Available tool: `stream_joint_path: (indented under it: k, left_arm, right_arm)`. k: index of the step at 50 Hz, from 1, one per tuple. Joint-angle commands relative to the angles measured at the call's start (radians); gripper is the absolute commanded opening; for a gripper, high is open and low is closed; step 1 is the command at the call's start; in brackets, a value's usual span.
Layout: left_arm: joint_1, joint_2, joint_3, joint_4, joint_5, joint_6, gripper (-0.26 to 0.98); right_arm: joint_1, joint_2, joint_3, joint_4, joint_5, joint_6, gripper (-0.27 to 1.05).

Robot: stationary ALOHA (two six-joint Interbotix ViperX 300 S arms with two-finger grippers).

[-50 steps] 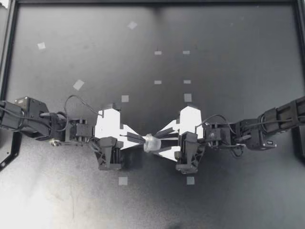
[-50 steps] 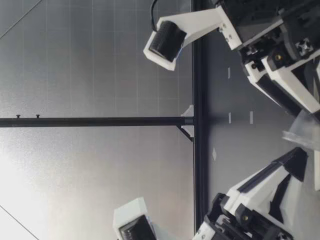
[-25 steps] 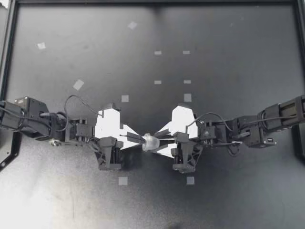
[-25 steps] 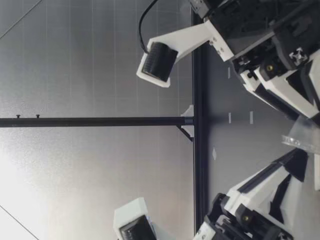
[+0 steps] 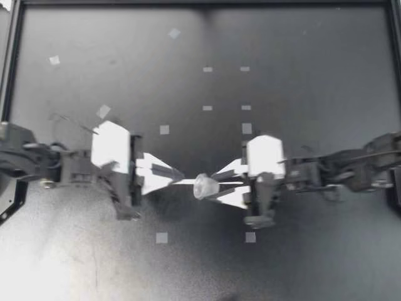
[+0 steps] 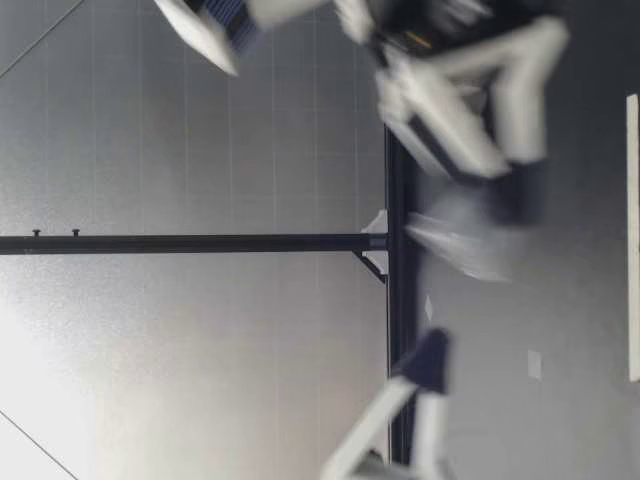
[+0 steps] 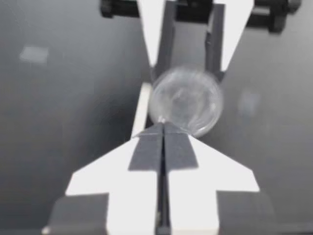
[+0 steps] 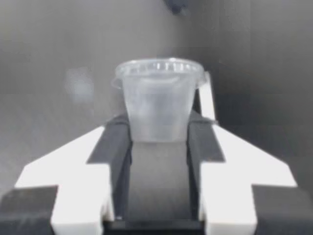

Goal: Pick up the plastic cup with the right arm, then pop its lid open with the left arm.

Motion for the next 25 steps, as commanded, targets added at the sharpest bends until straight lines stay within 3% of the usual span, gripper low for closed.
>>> stream_joint_path:
  k: [1, 7, 11, 17, 19, 22, 25]
  left_arm:
    - [-0.002, -0.037, 0.017, 0.002, -0.094, -0.11, -0.09]
    - [-0.023, -0.026, 0.0, 0.046, -0.104, -0.308, -0.01]
    - [-0.044, -0.031, -0.038, 0.101, -0.126, -0.459, 0.1]
    - [-0.044, -0.035, -0.069, 0.163, -0.172, -0.68, 0.46]
    - [-0.044, -0.032, -0.074, 0.164, -0.175, -0.744, 0.69]
    - [-0.044, -0.026, -0.075, 0.161, -0.166, -0.781, 0.88]
    - [-0.044, -0.017, -0.077, 0.138, -0.144, -0.796, 0.9]
  right_arm:
    - [0.002, -0.044, 0.046, -0.023, -0.221, -0.005, 0.3]
    - [0.002, -0.005, 0.084, -0.077, -0.506, -0.051, 0.3]
    - [0.002, 0.04, 0.081, -0.08, -0.62, -0.078, 0.3]
    - [0.002, 0.074, 0.044, -0.078, -0.597, -0.094, 0.3]
    - [0.002, 0.071, 0.031, -0.08, -0.577, -0.095, 0.3]
    - [0.002, 0.064, 0.023, -0.081, -0.554, -0.1, 0.3]
    - [0.002, 0.057, 0.017, -0.081, -0.528, -0.121, 0.3]
